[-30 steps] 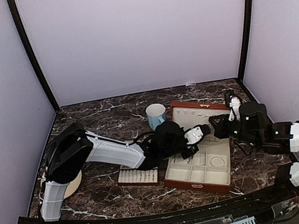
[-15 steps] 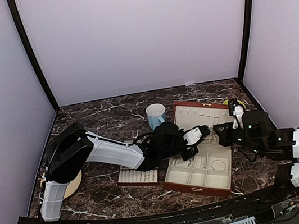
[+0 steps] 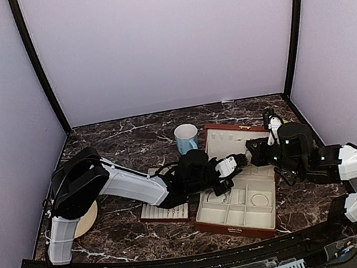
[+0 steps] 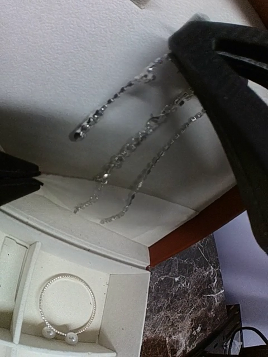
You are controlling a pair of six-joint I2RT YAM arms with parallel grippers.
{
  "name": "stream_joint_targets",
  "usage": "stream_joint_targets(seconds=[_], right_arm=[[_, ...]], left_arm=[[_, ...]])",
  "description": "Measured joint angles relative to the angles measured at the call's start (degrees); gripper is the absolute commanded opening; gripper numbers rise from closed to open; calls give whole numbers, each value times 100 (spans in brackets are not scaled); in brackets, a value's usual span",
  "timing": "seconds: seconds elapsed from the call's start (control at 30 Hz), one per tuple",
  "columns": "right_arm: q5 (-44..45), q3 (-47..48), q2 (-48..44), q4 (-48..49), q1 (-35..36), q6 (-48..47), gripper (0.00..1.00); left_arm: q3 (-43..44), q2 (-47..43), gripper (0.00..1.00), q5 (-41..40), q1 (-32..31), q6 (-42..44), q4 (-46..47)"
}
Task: Organize the mixed jewelry
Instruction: Adjust the necklace in the compartment pouch.
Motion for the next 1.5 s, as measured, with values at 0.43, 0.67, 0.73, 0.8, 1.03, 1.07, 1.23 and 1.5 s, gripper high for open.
stream_joint_targets(seconds=[0.43, 0.67, 0.73, 0.8, 1.03, 1.07, 1.23, 1.5], right_arm=[[-70, 2, 485, 179, 15, 44, 20], [-92, 2, 210, 55, 20, 96, 32], [-94, 2, 116, -17, 20, 105, 36], [-118, 2, 28, -76, 20, 120, 35], [-168, 146, -131, -662, 20, 210, 32], [-157, 232, -61, -811, 20, 245, 31], [-168, 695, 380, -1532, 20, 483, 35], [-343, 1226, 442, -2544, 20, 927, 47]], left_arm=[[-13, 0, 0, 15, 11, -26, 44], [-13, 0, 0, 17, 11, -26, 55], [-13, -2, 0, 17, 11, -28, 55], [-11, -2, 0, 17, 11, -33, 57], [-13, 0, 0, 28, 11, -55, 59], [-11, -2, 0, 28, 11, -59, 59], [-13, -2, 0, 31, 11, -70, 66], [-22, -11, 0, 52, 13, -94, 66]])
